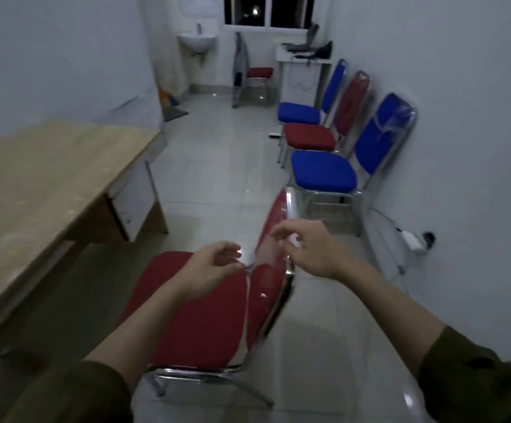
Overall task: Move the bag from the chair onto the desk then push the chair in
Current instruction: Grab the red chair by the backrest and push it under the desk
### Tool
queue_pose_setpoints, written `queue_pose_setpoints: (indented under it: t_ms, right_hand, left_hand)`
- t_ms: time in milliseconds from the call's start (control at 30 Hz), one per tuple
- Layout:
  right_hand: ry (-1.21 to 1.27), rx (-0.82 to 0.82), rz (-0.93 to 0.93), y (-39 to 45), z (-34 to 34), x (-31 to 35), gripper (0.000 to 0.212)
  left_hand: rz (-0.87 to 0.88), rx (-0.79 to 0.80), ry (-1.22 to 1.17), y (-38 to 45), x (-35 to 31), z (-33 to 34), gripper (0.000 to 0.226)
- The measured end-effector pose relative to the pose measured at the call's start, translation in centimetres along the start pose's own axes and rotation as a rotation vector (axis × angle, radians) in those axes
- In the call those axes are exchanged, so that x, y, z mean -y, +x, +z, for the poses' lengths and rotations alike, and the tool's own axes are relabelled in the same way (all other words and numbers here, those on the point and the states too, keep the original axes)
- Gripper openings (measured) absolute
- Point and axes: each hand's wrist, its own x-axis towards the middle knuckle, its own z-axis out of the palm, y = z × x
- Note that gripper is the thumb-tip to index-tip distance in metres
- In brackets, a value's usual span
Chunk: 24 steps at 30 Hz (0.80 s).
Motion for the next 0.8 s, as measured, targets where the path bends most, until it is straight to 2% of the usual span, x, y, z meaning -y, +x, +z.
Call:
queue_pose_setpoints:
  t_ms: [167, 367, 467, 633, 800]
  right_hand:
    - [-0.013, -0.081, 0.113, -5.0, -3.9, -5.5, 0.022]
    - [-0.024, -0.073, 0.137, -4.9, -4.5, -9.8, 0.021]
    - [-0.028, -0.029, 0.118, -2.4, -4.8, -11.3, 0.023]
    - [-0.054, 0.078, 0.011, 4.7, -5.8, -13.4, 0.027]
    - [-0.109, 0.188, -0.086, 12.6, -7.2, -15.5, 0.031]
  left_hand:
    - [0.098, 0.078, 0.017, 4.0, -4.5, 6.6, 0.037]
    - [0.107, 0.005, 0.130, 8.2, -6.1, 8.8, 0.059]
    - [0.075, -0.025, 0.195, 11.1, -6.3, 9.0, 0.066]
    - [-0.020, -0.055, 0.171, 16.7, -5.6, 9.1, 0.072]
    - [-0.059, -0.111, 0.110, 21.2, -5.7, 8.4, 0.054]
